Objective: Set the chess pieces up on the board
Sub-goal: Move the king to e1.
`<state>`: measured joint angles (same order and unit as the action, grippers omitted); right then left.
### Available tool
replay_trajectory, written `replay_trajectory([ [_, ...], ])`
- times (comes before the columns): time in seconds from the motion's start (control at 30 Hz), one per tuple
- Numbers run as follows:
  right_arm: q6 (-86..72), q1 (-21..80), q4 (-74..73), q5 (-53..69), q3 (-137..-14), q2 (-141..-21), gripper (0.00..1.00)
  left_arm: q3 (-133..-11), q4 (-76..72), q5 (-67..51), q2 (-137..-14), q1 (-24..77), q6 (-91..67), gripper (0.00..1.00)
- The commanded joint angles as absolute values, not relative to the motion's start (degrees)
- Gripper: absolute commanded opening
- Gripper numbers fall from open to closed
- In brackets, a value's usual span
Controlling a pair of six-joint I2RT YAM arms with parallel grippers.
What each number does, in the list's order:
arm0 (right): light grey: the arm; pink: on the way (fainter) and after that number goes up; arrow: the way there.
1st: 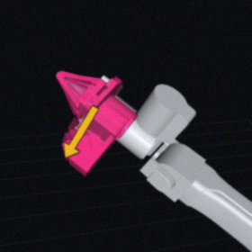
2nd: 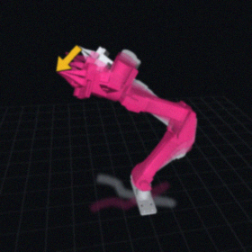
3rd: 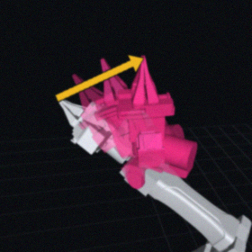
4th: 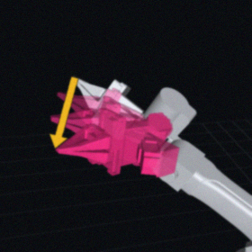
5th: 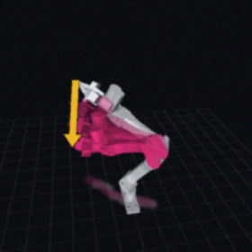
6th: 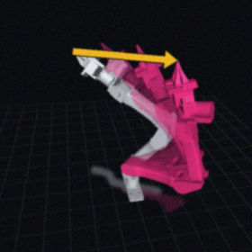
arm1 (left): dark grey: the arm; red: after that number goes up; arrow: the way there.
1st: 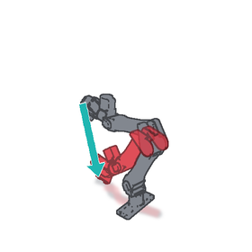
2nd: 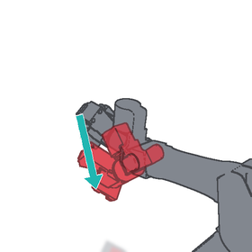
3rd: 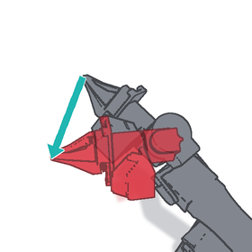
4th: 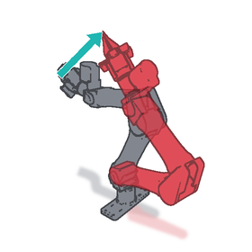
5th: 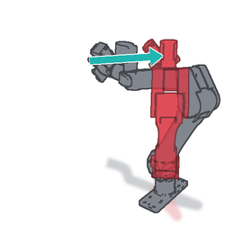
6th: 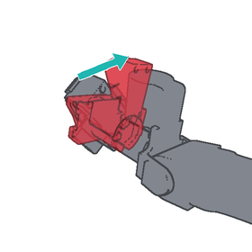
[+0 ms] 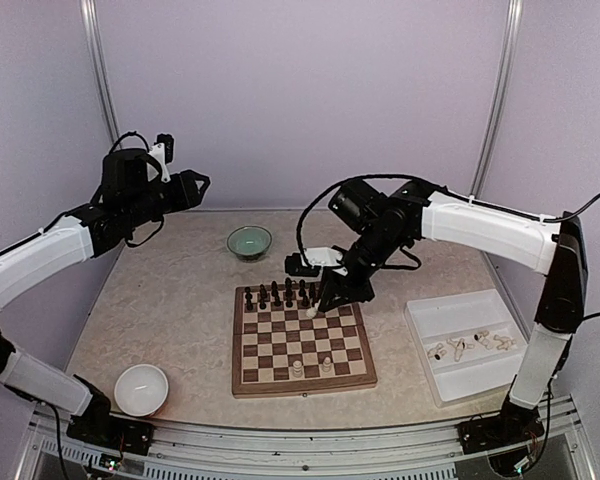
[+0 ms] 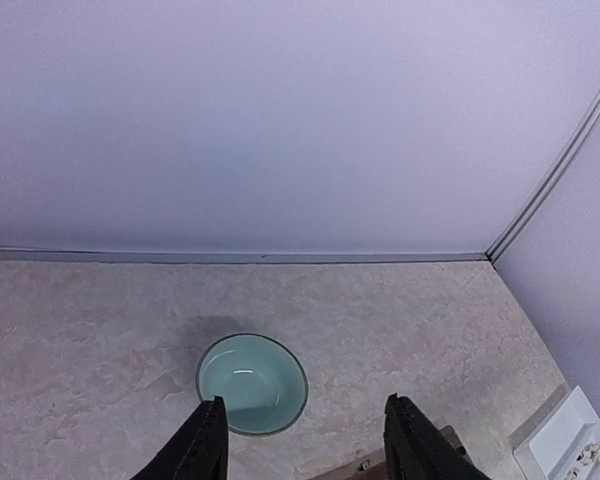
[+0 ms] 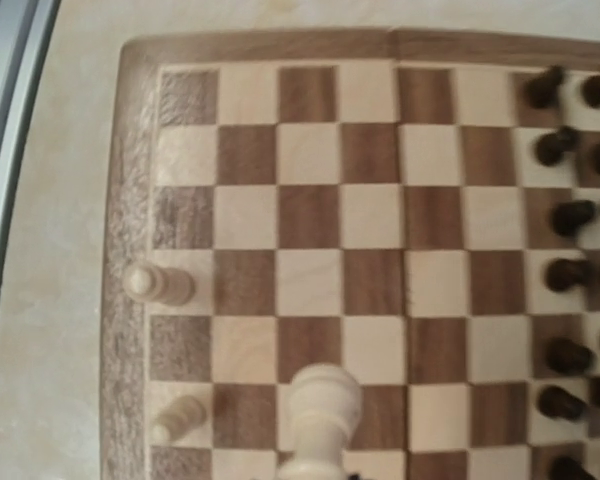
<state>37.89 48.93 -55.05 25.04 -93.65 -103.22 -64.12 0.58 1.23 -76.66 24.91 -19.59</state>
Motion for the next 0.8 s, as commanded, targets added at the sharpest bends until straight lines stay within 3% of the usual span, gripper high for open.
replay_trajectory([
  [0.0,38.78,52.76,-58.88,19.25,-97.64,-106.82,0.02,-63.08,-0.89,-1.15,-72.97,23.74,-19.07,0.54],
  [0.77,37.96,61.82,-61.57,8.61,-96.95,-113.62,0.03,-63.19,-1.66,-8.66,-74.38,19.27,-23.15,0.54],
])
